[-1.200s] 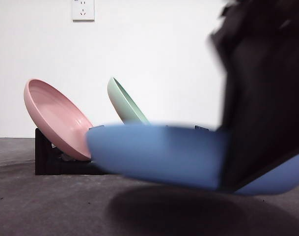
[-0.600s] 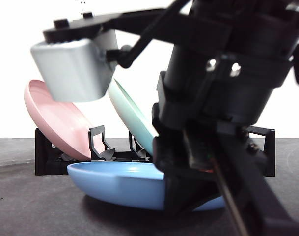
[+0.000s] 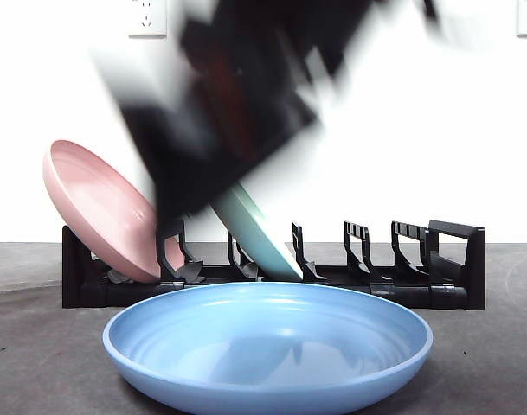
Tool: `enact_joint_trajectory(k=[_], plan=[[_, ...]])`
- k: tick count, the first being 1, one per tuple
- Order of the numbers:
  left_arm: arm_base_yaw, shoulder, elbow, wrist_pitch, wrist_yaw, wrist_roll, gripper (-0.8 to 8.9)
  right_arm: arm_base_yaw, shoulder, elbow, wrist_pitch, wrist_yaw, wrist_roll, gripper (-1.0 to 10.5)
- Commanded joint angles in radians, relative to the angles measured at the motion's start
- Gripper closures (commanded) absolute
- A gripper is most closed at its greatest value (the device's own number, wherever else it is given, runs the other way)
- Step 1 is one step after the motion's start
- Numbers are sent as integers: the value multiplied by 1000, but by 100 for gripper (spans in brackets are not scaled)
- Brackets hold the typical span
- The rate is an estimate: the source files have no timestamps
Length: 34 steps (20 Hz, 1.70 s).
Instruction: Place the plate
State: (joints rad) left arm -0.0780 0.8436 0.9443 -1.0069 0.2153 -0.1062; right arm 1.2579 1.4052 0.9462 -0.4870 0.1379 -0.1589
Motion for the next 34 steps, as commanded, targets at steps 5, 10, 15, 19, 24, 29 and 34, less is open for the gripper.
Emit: enact_joint_trajectory(k=[5,10,15,19,24,29,34], plan=[[-27,80,29,13,8,-66,470,-179,-259,42,19,-195,396,657],[-47,233,108,113,6,-101,470,-311,-372,42,-68,-154,445,656],[-66,460,301,140,-13,-100,470,-379,-381,42,-168,-130,435,657],[-76,629,453,141,-65,-92,471,-384,-381,42,-175,-128,435,657],[-78,758,519,144,-65,-92,472,-384,-381,42,-176,-105,435,657],[-79,777,519,146,-65,-92,680,-383,-381,42,-176,-104,435,657],[-79,769,521,139,-65,-93,771,-383,-381,42,-193,-104,435,657]])
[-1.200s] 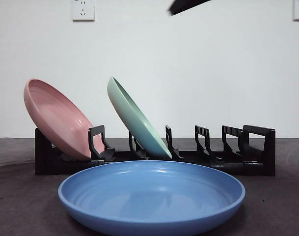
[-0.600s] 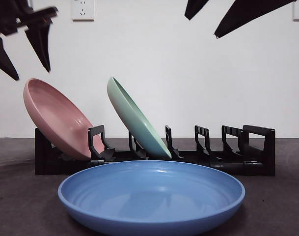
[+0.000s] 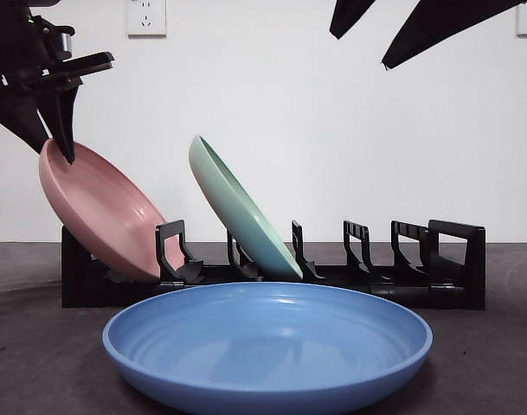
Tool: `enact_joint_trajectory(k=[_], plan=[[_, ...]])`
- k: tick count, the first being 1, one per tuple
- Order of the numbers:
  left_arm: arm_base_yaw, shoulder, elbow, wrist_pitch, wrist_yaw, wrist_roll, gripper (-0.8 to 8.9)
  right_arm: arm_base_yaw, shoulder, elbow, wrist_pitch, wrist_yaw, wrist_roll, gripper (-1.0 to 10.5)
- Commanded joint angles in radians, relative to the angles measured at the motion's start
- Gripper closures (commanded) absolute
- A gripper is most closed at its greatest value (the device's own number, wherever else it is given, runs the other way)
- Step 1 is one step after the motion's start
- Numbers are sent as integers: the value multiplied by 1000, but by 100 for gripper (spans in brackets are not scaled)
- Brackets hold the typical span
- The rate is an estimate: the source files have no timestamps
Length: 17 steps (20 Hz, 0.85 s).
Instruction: Place the plate
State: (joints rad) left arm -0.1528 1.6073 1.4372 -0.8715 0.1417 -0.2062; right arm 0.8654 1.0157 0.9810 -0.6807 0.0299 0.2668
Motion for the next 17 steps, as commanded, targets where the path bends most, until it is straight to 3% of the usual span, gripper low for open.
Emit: enact_joint_trajectory(k=[1,5,11,17], plan=[[-5,2,28,2,8,7,793,9,9,8,-2,4,9,657],[-5,-14,35,-18,3,7,797,9,9,8,-2,4,2,657],[11,-14,167,-156,-162,58,797,9,9,8,-13,4,-20,657],[53,-54,274,-308,-169,84,797,9,8,8,-23,43,-56,657]])
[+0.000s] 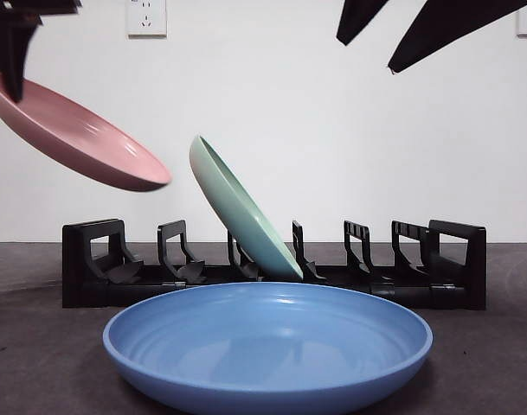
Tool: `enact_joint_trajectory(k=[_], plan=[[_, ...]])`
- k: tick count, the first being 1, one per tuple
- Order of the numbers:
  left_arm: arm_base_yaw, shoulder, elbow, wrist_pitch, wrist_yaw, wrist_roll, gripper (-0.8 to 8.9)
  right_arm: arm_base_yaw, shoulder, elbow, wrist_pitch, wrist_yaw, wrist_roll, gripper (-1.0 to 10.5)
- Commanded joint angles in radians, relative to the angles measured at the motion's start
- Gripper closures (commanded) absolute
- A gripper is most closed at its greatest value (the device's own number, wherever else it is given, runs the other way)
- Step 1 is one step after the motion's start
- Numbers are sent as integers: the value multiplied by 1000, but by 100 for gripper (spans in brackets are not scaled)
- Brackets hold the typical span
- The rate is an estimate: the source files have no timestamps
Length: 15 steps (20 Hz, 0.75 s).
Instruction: Place the plate
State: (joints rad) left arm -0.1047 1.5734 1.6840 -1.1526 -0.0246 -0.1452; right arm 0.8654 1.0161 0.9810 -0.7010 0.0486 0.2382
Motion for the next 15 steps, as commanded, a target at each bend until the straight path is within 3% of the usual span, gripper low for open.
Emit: enact_joint_trajectory(k=[1,8,15], plan=[[9,-42,26,-60,-3,34,797,9,8,8,-6,51,-43,657],[13,-209,-36,-105,-1,43,798,8,8,8,-6,138,-82,657],[13,-443,-254,-87,52,3,798,8,6,8,26,163,-90,657]])
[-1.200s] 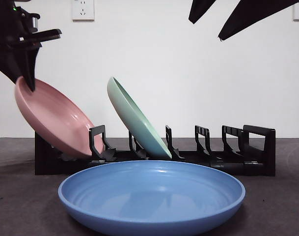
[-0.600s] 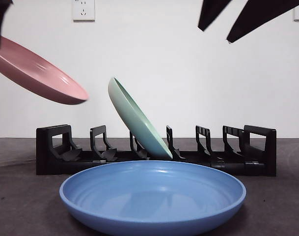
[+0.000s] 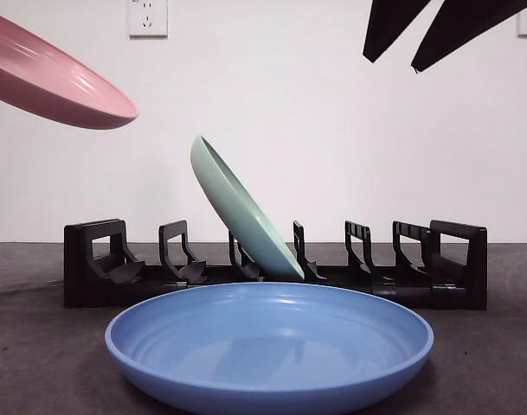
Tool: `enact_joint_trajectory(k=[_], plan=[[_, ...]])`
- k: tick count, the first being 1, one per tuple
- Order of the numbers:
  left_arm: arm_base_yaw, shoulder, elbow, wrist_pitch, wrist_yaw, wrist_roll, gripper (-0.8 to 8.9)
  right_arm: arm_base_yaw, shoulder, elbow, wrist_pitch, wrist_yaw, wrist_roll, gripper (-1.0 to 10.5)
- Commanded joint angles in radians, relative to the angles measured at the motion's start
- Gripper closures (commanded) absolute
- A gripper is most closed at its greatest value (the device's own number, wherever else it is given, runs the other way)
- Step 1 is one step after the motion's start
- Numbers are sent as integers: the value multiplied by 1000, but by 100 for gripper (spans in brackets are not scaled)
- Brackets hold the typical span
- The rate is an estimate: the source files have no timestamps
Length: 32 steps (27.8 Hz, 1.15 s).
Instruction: Place the plate
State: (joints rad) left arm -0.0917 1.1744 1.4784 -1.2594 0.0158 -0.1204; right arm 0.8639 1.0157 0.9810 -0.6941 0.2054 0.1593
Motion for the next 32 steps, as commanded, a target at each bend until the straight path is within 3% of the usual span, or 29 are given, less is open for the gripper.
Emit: enact_joint_trajectory(k=[1,4,9,14,24,32], plan=[[0,-80,-89,29,12,-34,798,10,4,8,26,5,-11,657],[0,-182,-216,77,40,-98,798,10,-10,8,50,5,-13,657],[-3,-314,-444,173,205,-218,799,10,-46,8,96,6,-14,657],[-63,-357,-610,195,256,-316,799,10,-86,8,121,6,-14,657],[-348,-313,-760,444,251,-559,798,10,-124,8,126,6,-13,657],[-539,-159,-761,606,173,-662,798,10,-124,8,124,5,-10,657]])
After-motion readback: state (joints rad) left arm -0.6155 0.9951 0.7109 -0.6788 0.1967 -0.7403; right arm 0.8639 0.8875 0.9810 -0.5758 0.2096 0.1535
